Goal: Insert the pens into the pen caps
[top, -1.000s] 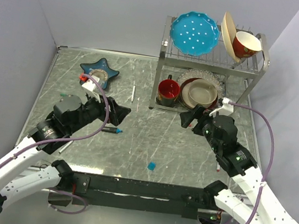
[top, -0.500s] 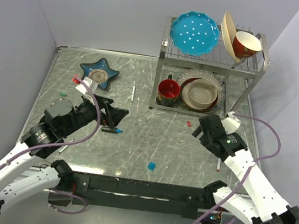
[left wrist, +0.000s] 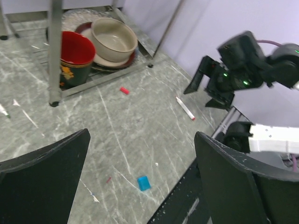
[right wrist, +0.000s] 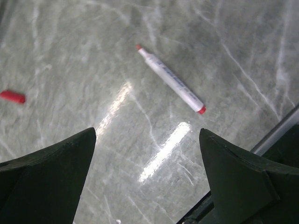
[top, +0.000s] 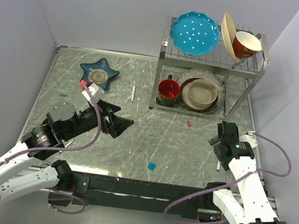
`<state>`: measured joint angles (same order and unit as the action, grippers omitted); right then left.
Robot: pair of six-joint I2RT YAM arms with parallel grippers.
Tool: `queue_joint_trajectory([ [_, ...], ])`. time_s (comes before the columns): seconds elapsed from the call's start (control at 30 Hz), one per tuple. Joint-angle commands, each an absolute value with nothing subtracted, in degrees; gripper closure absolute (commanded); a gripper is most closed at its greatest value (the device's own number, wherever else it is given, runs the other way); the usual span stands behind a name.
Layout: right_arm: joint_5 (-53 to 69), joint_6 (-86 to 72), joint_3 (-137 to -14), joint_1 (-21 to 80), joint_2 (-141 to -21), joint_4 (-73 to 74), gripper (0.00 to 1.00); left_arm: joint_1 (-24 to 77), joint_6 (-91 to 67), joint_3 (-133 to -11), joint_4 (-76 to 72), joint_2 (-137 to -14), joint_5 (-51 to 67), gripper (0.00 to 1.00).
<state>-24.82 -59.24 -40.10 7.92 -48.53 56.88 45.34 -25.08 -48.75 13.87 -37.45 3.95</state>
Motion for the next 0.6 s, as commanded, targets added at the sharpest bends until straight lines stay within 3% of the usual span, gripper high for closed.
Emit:
queue_joint_trajectory([
  [0.0, -26.55, -64.17, -38.24, 3.79, -51.23, 55.73, 0.00, 49.38, -23.29, -48.60, 12.22, -37.00, 0.44, 0.01],
  [0.3, -21.89, -58.72, -30.94, -2.90, -58.97, 44.22, 0.02, 50.10, -23.03, -49.48, 13.18, -39.20, 0.18, 0.01],
  [0.57, -22.06, -57.13, -32.17, -4.04, -62.57, 45.26, 0.02, 50.10, -23.55, -50.71, 16.52, -37.97, -6.67, 0.01],
])
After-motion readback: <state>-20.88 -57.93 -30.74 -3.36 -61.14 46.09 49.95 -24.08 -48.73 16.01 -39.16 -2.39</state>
